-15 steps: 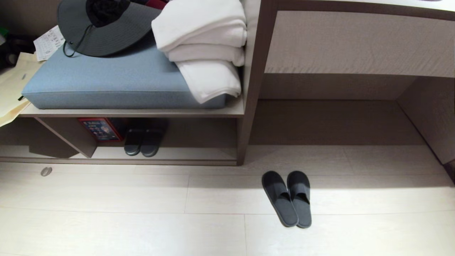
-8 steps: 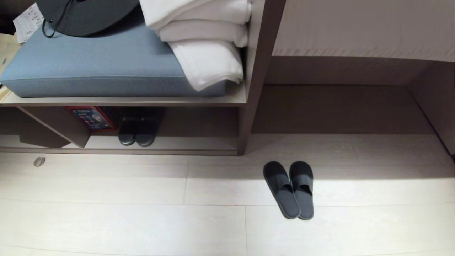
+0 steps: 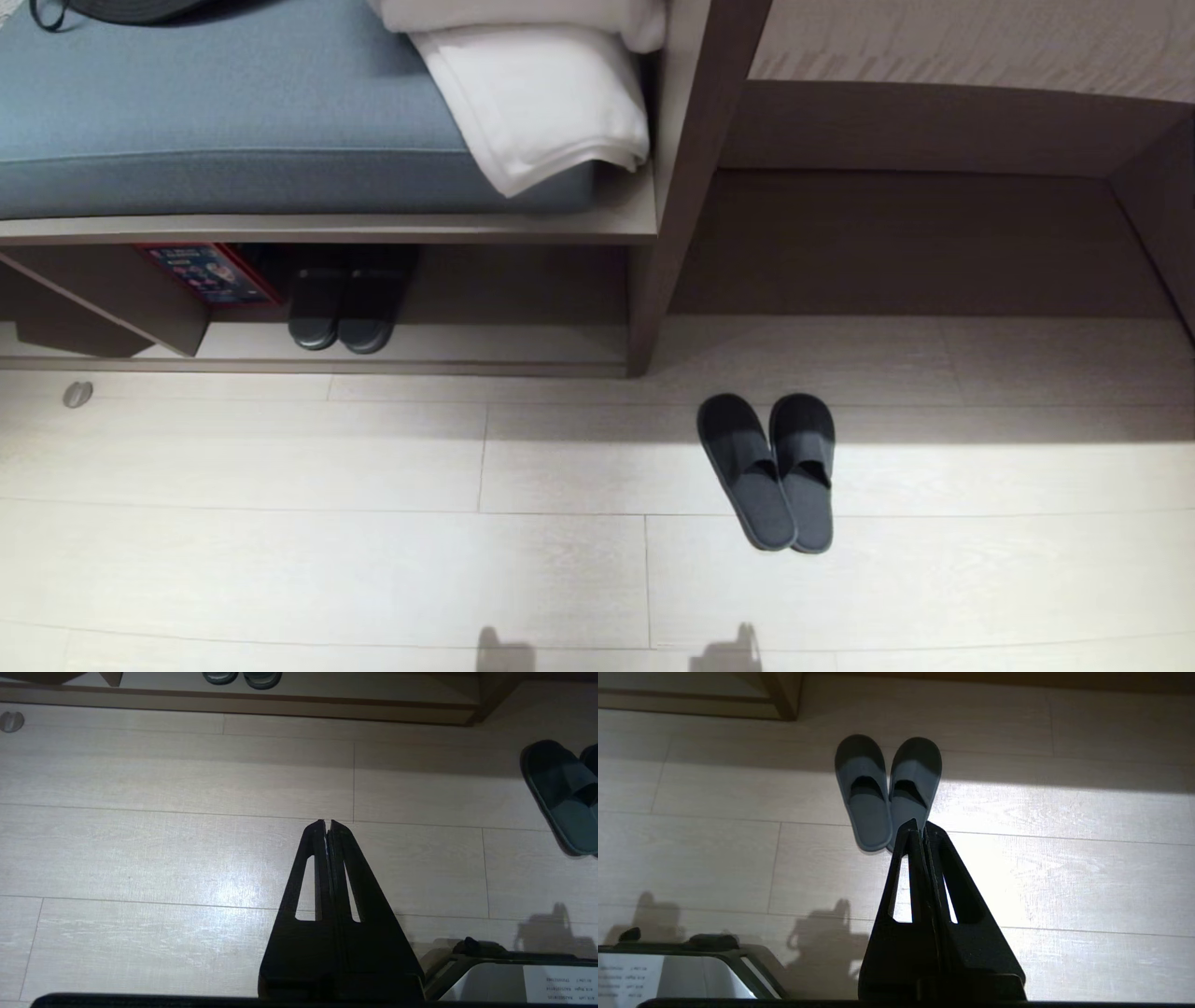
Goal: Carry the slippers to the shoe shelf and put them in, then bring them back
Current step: Pick up the slippers on the floor
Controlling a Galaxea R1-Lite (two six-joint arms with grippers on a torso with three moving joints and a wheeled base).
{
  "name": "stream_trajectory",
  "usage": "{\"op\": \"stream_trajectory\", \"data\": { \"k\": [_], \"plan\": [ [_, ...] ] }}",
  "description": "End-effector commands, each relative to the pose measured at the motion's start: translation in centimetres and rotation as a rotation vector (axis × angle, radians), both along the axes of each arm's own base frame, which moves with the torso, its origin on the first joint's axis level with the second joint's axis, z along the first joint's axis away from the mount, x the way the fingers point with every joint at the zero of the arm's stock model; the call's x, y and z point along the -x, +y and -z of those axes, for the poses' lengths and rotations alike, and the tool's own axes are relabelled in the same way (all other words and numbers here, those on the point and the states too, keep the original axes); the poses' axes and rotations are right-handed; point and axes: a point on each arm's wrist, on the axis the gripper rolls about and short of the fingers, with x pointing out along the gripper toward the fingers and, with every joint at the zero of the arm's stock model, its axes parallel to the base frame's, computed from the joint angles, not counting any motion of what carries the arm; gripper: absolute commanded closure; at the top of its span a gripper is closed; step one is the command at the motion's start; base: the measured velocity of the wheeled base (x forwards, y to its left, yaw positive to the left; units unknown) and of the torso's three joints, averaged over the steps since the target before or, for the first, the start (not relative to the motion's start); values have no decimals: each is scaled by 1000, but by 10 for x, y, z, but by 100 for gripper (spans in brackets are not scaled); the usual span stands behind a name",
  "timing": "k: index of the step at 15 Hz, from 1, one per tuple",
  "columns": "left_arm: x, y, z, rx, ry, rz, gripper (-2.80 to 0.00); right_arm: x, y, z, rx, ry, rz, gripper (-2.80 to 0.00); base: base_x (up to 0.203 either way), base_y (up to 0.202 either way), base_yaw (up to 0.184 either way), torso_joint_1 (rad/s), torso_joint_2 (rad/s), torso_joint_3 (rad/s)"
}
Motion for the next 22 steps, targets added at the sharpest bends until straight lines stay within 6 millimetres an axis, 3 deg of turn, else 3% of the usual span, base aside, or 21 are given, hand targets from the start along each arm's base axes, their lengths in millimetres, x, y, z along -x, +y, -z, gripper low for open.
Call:
{"op": "stream_trajectory", "data": {
  "k": [1, 22],
  "plan": [
    [0, 0, 0, 1, 0, -1, 0, 0, 0, 0, 0, -1, 0, 0, 0, 0, 0, 2, 2, -193],
    [0, 0, 0, 3, 0, -1, 0, 0, 0, 0, 23, 1, -5, 0, 0, 0, 0, 3, 2, -198]
  ]
}}
